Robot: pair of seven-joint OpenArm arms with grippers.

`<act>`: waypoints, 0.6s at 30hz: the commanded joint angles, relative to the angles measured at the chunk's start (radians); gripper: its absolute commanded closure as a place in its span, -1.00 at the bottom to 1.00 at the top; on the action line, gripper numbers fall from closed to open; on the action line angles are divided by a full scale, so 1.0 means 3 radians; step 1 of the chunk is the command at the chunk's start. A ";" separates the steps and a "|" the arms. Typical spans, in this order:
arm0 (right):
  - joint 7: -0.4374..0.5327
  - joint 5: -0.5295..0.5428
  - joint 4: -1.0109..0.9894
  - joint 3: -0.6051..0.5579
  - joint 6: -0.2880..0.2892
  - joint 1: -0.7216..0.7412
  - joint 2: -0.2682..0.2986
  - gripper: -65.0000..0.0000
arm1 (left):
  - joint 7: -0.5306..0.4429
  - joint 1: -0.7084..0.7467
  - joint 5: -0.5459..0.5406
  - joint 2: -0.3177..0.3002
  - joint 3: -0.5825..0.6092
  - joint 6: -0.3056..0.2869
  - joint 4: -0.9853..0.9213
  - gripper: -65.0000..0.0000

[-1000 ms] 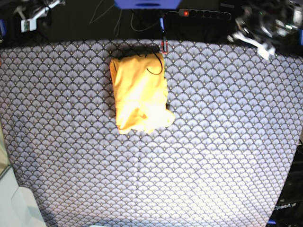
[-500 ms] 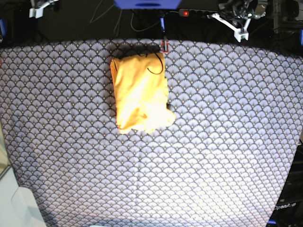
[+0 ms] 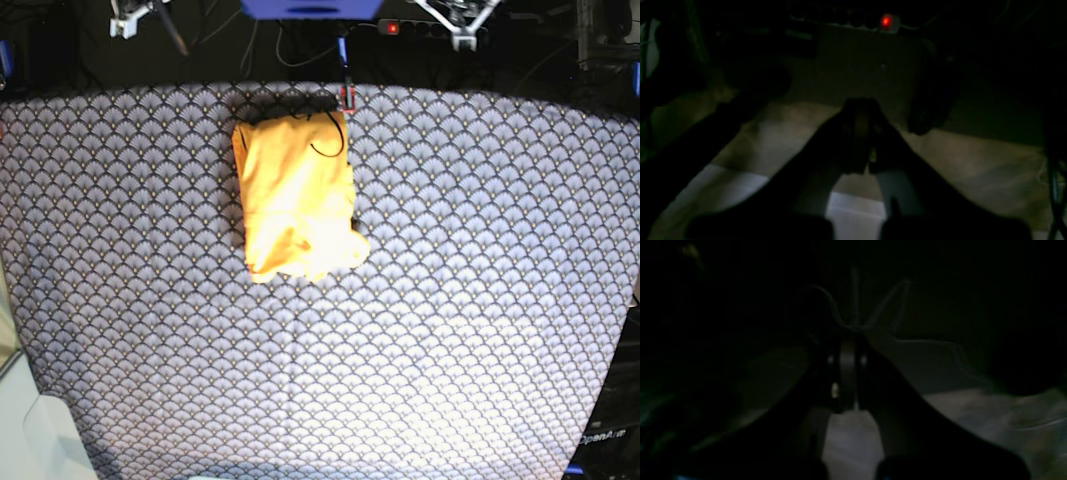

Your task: Fold the T-shirt properly

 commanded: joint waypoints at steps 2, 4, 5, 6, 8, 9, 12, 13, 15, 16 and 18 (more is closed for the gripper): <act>-0.0080 -0.0272 0.0003 0.0006 -0.0267 0.0012 -0.0024 1.00 | -0.0327 -0.0138 0.0007 0.0102 0.0051 0.0032 -0.0515 1.00; -0.0100 -0.0430 0.0003 0.0006 -0.0548 0.0027 -0.0080 1.00 | -0.0741 -0.0322 0.0007 0.0266 0.0071 0.0032 -0.1042 1.00; -0.0106 -0.0492 0.0003 0.0006 -0.0702 0.0032 -0.0101 1.00 | -0.0930 -0.0414 -0.0009 0.0337 0.0066 0.0032 -0.1292 1.00; -0.0111 -0.0569 0.0003 0.0006 -0.0860 0.0037 -0.0106 1.00 | -0.1084 -0.0491 0.0001 0.0399 0.0056 0.0032 -0.1487 1.00; -0.0111 -0.0722 0.0003 0.0006 -0.1229 0.0042 -0.0167 1.00 | -0.1319 -0.0603 -0.0014 0.0496 0.0051 0.0032 -0.1556 1.00; -0.0100 -0.0809 0.0003 0.0006 -0.1413 0.0042 -0.0188 1.00 | -0.1360 -0.0629 -0.0014 0.0532 0.0051 0.0037 -0.1556 1.00; -0.0111 -0.1065 -0.0002 0.0006 -0.1745 0.0088 -0.0213 1.00 | -0.1375 -0.0634 -0.0029 0.0542 0.0040 0.0062 -0.1556 1.00; -0.0116 -0.1167 -0.0023 0.0006 -0.1822 0.0109 -0.0224 1.00 | -0.1370 -0.0639 -0.0034 0.0542 0.0040 0.0062 -0.1556 1.00; -0.0141 -0.1285 -0.0023 0.0011 -0.1945 0.0124 -0.0290 1.00 | -0.1365 -0.0639 -0.0126 0.0542 0.0040 0.0062 -0.1556 1.00; -0.0208 -0.1295 -0.0023 0.0011 -0.1970 0.0124 -0.0305 1.00 | -0.1365 -0.0639 -0.0193 0.0542 0.0040 0.0062 -0.1556 1.00; -0.0346 -0.1300 -0.0007 0.0011 -0.1970 0.0145 -0.0331 1.00 | -0.1365 -0.0639 -0.0265 0.0532 0.0056 0.0062 -0.1556 1.00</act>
